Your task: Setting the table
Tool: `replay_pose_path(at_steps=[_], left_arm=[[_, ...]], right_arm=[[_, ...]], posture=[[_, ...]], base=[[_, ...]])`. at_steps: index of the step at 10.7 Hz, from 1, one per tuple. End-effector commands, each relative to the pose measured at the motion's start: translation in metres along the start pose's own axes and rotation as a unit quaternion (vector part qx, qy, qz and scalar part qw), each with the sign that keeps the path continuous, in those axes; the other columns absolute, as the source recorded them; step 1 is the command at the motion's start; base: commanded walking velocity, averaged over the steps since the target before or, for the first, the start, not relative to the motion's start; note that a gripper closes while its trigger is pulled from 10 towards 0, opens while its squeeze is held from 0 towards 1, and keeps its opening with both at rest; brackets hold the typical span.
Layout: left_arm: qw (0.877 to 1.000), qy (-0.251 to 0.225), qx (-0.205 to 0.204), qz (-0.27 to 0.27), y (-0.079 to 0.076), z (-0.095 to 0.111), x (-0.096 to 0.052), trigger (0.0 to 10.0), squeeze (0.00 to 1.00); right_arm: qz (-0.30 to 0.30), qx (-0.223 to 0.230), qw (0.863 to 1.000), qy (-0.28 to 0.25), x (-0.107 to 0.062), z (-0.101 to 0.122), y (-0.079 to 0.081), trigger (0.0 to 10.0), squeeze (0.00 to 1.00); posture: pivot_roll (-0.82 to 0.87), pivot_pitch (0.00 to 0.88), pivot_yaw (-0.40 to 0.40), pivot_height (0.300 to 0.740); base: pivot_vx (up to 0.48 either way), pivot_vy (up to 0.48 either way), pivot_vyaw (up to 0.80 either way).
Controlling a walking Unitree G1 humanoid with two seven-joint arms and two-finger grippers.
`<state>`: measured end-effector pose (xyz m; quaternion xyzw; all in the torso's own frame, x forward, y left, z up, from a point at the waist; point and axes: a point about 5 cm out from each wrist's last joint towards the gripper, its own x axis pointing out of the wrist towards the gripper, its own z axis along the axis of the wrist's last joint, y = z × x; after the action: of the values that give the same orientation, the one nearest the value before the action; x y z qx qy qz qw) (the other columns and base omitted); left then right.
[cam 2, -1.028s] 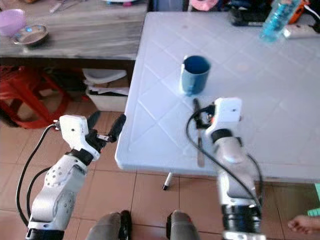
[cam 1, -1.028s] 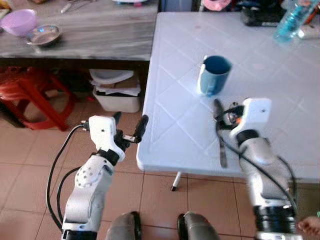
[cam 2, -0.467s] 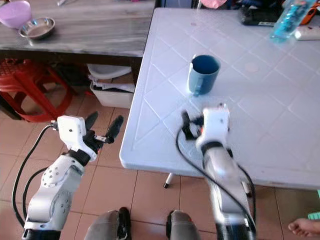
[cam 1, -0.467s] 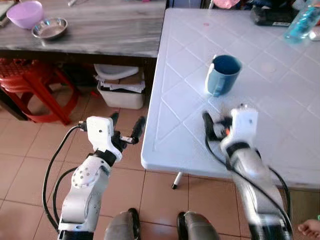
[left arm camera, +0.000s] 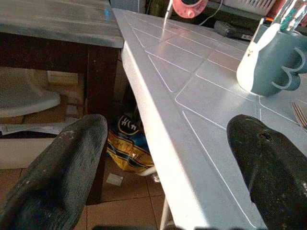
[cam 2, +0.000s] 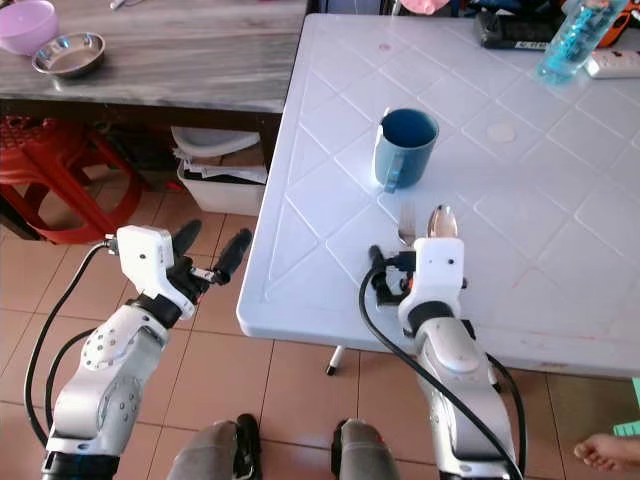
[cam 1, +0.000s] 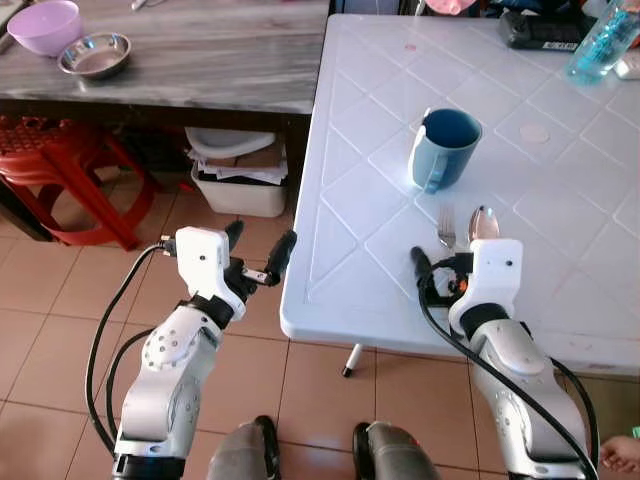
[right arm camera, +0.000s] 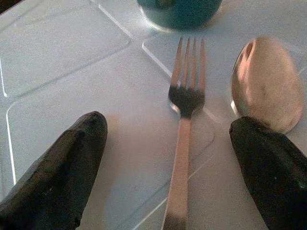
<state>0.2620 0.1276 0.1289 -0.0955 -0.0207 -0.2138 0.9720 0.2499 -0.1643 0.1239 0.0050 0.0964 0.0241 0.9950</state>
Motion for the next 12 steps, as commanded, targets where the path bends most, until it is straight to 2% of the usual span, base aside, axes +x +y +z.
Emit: replay_pose_path(at_steps=[1, 2, 3, 6, 9, 10, 12], left_arm=[[1.000, 0.012, 0.003, -0.009, -0.001, -0.003, -0.001, 10.0, 0.00], [1.000, 0.013, 0.002, -0.009, -0.001, -0.004, -0.001, 10.0, 0.00], [1.000, 0.017, 0.002, -0.016, -0.003, -0.005, -0.001, 10.0, 0.00], [0.998, 0.029, -0.011, -0.061, -0.011, -0.008, -0.006, 10.0, 0.00], [0.991, 0.049, -0.030, -0.117, -0.021, -0.012, -0.013, 10.0, 0.00], [0.991, 0.053, -0.017, -0.124, -0.022, -0.013, -0.014, 10.0, 0.00], [0.990, 0.055, -0.023, -0.129, -0.023, -0.012, -0.015, 10.0, 0.00]], right_arm=[[0.004, 0.011, 1.000, 0.009, -0.005, 0.000, -0.001, 10.0, 0.00], [0.008, 0.008, 1.000, 0.014, -0.007, -0.001, -0.002, 10.0, 0.00], [0.017, 0.011, 0.999, 0.033, -0.005, -0.005, -0.003, 0.0, 0.00], [0.049, -0.004, 0.996, 0.079, -0.001, -0.012, -0.004, 0.0, 0.00], [0.046, -0.011, 0.992, 0.117, 0.003, -0.022, -0.017, 0.0, 0.00], [0.042, -0.016, 0.990, 0.132, 0.005, -0.028, -0.024, 0.0, 0.00], [0.045, -0.024, 0.988, 0.146, 0.006, -0.033, -0.027, 0.0, 0.00]], posture=[[-0.08, 0.200, 0.028, 0.740], [-0.08, 0.201, 0.029, 0.740], [-0.08, 0.204, 0.032, 0.740], [-0.07, 0.211, 0.030, 0.740], [-0.07, 0.217, 0.028, 0.740], [-0.07, 0.221, 0.024, 0.740], [-0.07, 0.224, 0.019, 0.740]], base=[[0.000, 0.000, 0.00], [0.000, 0.000, 0.00], [0.000, 0.000, 0.00], [0.000, 0.000, 0.00], [0.000, 0.000, 0.00], [0.000, 0.000, 0.00], [0.000, 0.000, 0.00]])
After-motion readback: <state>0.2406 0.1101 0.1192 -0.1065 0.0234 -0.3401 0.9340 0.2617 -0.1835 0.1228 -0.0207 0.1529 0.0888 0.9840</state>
